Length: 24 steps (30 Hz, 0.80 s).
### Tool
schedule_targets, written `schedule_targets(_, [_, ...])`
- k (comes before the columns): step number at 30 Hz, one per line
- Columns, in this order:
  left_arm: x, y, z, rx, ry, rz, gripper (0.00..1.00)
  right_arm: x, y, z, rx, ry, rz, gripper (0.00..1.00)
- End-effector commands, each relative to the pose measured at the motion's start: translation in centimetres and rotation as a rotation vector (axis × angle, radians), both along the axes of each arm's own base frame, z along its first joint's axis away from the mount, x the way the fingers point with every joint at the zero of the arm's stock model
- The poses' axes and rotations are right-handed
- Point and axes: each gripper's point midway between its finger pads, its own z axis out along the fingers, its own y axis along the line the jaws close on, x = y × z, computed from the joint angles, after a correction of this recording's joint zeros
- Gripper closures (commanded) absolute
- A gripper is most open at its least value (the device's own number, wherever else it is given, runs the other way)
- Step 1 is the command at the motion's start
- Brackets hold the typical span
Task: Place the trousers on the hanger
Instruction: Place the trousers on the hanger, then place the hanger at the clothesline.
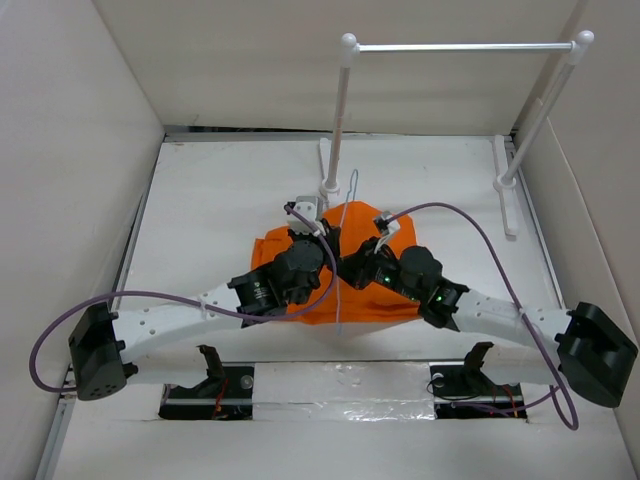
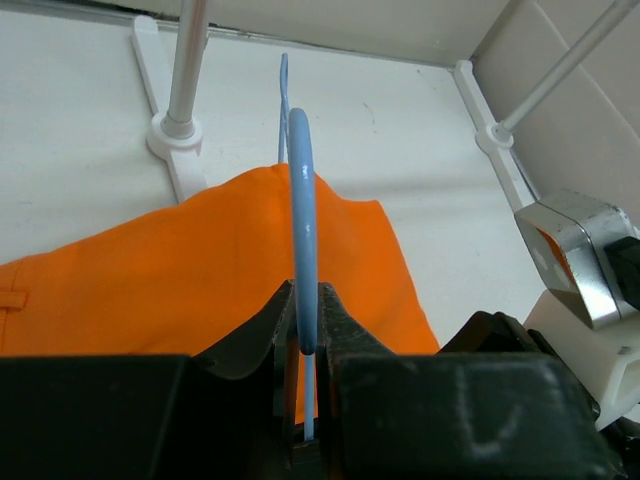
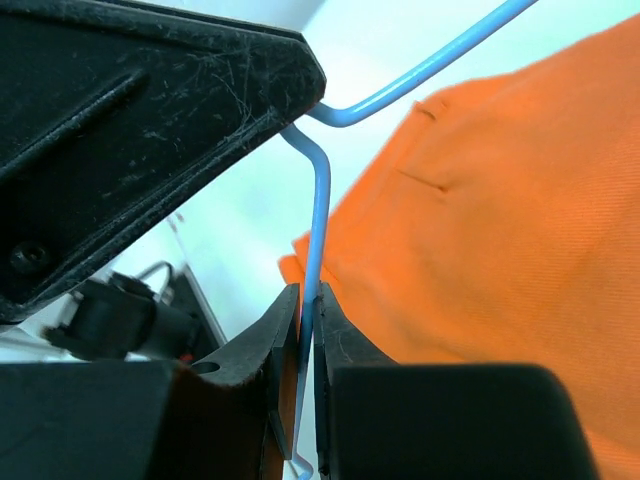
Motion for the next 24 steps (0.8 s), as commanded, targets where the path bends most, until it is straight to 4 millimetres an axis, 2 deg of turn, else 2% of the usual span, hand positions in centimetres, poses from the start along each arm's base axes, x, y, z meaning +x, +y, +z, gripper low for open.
schedule_targets(1, [-0.4,-2.7,10.8,-0.304,-0.130,-0.086,1.00,-1.3,1.1,7.4,0.203,-0.122,0.067,1.00])
schedule_targets(5, [-0.3,-3.8,12.8,-0.302,-0.162,-0.120,1.00,-1.4,0.6,10.2,0.271,-0.140,0.052,1.00])
schedule_targets(6, [-0.3,-4.0,13.3,-0.303,-0.170,-0.128,0.93,-1.5,0.4,11.3,0.291,-0.153,0.050,1.00])
schedule_targets(7, [-0.4,-4.0,14.7,-0.322,-0.188,-0.131,0.88,-1.5,0.2,11.8,0.298,-0.158,0.043,1.00])
schedule_targets(9, [-0.4,-4.1,15.8,-0.303,-0.205,-0.141,0.78,-1.4,-0.2,12.6,0.310,-0.156,0.027,1.00])
schedule_targets(10, [-0.4,-4.1,17.3,-0.316,-0.219,-0.143,0.70,-1.6,-0.4,13.5,0.329,-0.164,0.024,1.00])
schedule_targets(13, [-0.8,-4.2,19.1,-0.315,-0.252,-0.173,0.57,-0.5,-1.8,14.7,0.368,-0.174,0.002,1.00])
schedule_targets(14, [-0.9,-4.1,20.3,-0.333,-0.270,-0.176,0.54,-0.4,-2.2,15.3,0.396,-0.167,-0.001,1.00])
schedule_targets(15, [-1.0,-4.0,20.9,-0.337,-0.280,-0.180,0.51,0.4,-3.0,15.9,0.410,-0.178,-0.022,1.00])
schedule_targets(17, [-1.2,-3.7,22.4,-0.347,-0.301,-0.188,0.44,0.8,-3.7,16.6,0.435,-0.177,-0.028,1.00])
schedule_targets(20, [-1.8,-3.4,23.8,-0.365,-0.331,-0.210,0.36,1.5,-5.0,17.8,0.458,-0.201,-0.038,1.00])
schedule_targets(24, [-2.3,-2.7,24.7,-0.382,-0.347,-0.224,0.28,3.0,-6.6,18.5,0.452,-0.218,-0.079,1.00])
